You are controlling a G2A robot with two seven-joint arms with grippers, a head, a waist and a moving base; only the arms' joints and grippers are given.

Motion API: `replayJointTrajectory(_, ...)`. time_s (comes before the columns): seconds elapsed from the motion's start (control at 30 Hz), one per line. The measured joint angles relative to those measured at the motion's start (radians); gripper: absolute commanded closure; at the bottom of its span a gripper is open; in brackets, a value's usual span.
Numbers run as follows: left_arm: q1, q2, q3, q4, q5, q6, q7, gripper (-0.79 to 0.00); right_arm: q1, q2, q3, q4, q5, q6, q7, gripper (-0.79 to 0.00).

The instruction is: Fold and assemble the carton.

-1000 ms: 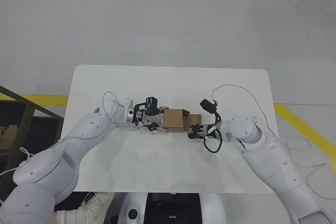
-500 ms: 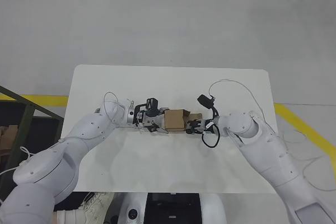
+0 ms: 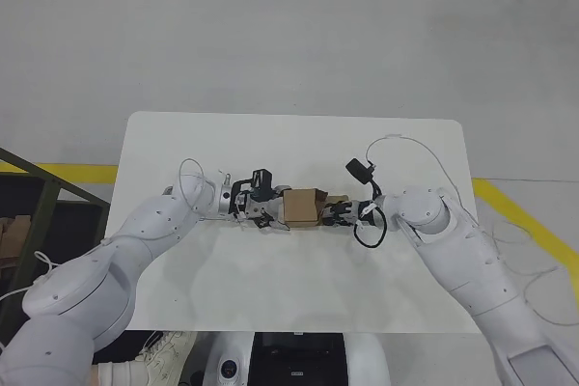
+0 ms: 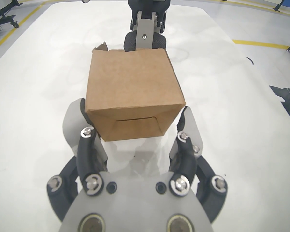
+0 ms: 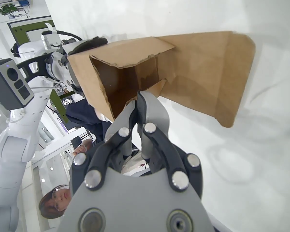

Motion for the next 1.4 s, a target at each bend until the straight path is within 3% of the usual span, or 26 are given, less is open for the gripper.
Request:
replayJointTrajectory(0.3, -0.003, -0.002, 0.004, 0.006, -0.006, 0.004, 0.004, -0.668, -0.030, 0.006, 0.027, -0.005, 0.005, -0.037, -0.048, 0.000)
replayJointTrajectory(0.73, -0.007, -0.005, 0.007, 0.013, -0.012, -0.002, -0.002, -0.665, -0.099, 0.018, 0.081, 0.078, 0.041, -0.379, -0.097, 0.000)
replayJointTrajectory(1.4, -0.009, -0.011, 0.011, 0.020, -0.013, -0.002, -0.002, -0.674, 0.024, -0.051, -0.043, 0.290, 0.179, -0.491, -0.051, 0.000)
